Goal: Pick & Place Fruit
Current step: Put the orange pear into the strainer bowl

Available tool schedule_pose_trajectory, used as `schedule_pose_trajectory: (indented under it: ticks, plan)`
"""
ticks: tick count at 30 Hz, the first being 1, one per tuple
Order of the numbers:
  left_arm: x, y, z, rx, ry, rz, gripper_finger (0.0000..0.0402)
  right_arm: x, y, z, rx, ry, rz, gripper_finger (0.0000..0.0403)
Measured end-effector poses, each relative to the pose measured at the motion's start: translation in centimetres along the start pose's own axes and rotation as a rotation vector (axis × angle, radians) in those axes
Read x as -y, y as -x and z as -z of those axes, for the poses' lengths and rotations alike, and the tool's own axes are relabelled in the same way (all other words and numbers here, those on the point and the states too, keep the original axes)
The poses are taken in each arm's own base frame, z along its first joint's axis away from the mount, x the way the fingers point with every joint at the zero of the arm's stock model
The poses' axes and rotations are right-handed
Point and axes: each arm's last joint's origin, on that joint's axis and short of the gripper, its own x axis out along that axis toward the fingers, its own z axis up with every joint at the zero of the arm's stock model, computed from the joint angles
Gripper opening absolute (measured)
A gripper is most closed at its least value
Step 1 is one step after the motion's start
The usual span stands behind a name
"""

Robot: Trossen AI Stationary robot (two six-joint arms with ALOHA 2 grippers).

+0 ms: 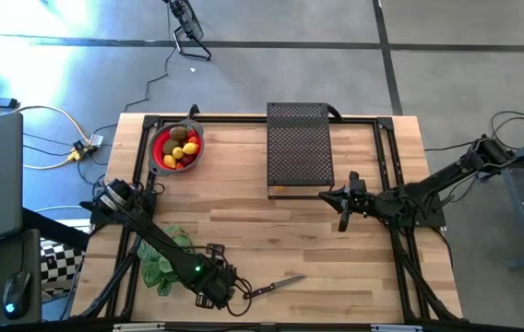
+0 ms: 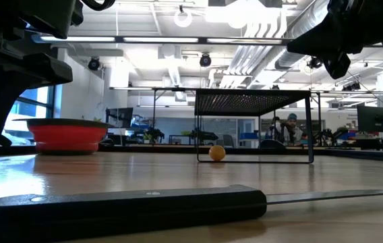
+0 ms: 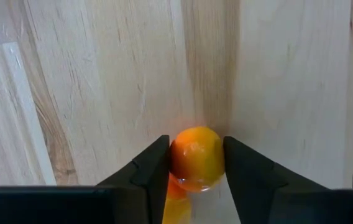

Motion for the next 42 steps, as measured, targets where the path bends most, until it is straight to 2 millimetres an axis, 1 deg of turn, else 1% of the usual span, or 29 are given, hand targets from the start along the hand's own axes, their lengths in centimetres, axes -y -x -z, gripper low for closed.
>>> schedule_pose_trajectory:
  ticks: [10,16,36,42]
  plan:
    - [0.00,0.00,0.00,0.000,0.001,0.000,0.0133,0.00,0.00,0.01,0.000,0.001,0.000,0.0003]
    - [0.01,0.00,-0.04,0.003,0.033,0.002,0.0132,0.01,0.00,0.01,0.000,0.001,0.000,0.0003]
    - [0.06,0.01,-0.10,0.009,0.030,0.006,0.0132,0.00,0.00,0.01,-0.001,0.005,-0.002,0.0003]
    - [-0.24,0.48,-0.28,0.030,0.063,-0.005,0.0132,-0.07,0.00,0.04,-0.011,0.005,-0.024,0.0003]
